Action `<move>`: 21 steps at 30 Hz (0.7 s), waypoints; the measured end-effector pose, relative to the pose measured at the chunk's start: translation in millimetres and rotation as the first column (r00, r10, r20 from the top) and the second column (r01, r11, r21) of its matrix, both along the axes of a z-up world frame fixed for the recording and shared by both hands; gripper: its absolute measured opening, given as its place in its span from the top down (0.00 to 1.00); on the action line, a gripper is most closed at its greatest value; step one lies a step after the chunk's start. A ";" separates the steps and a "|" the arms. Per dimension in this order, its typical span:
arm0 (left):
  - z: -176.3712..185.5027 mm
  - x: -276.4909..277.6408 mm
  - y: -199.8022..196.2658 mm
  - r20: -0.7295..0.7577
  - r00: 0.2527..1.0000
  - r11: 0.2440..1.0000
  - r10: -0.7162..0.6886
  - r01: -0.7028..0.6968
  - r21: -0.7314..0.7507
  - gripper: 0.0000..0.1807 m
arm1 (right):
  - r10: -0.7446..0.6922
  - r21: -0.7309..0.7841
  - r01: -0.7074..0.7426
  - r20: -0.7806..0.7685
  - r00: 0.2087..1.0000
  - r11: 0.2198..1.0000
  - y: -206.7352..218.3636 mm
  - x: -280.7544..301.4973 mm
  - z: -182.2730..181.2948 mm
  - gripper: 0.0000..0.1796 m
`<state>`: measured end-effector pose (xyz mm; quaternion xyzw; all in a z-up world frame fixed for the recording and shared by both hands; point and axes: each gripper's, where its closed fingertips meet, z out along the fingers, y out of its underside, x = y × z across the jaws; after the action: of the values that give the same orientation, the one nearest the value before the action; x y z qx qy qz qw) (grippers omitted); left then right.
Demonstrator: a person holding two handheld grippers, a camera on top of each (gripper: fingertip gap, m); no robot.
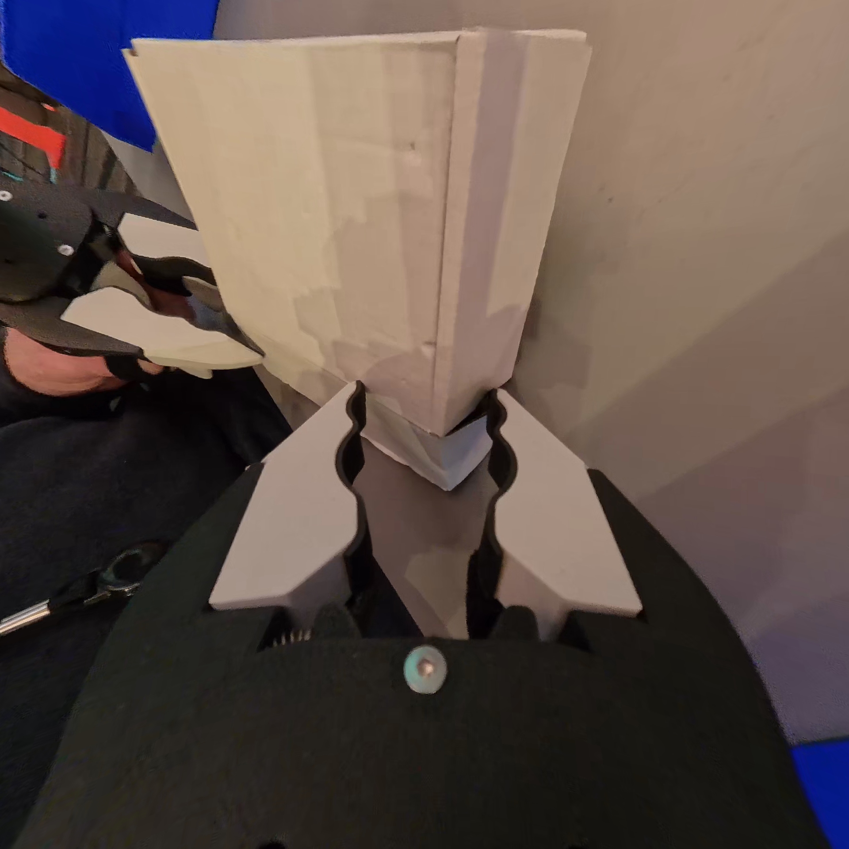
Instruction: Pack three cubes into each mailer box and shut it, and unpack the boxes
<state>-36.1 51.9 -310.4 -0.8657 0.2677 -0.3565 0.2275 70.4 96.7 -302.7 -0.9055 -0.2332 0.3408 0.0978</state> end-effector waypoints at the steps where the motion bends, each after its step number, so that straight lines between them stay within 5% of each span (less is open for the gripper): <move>1: -0.6 0.6 1.1 -0.024 1.000 1.000 -0.014 0.015 0.024 0.76 | -0.002 -0.006 0.002 -0.006 1.000 1.000 0.4 -0.6 0.2 0.72; 6: -8.4 -3.5 11.2 -0.157 0.986 0.985 -0.060 0.084 0.147 0.67 | 0.029 -0.016 -0.029 -0.006 1.000 0.999 1.6 -2.5 1.8 0.75; 21: -5.9 -12.4 41.8 -0.191 0.977 0.972 -0.092 0.129 0.194 0.72 | 0.198 0.119 -0.213 0.132 0.971 0.970 18.3 -1.3 2.7 0.77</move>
<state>-48.5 93.7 -316.3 -0.8500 0.3706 -0.2592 0.2702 69.1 115.0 -300.0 -0.8866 -0.3534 0.2782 0.1079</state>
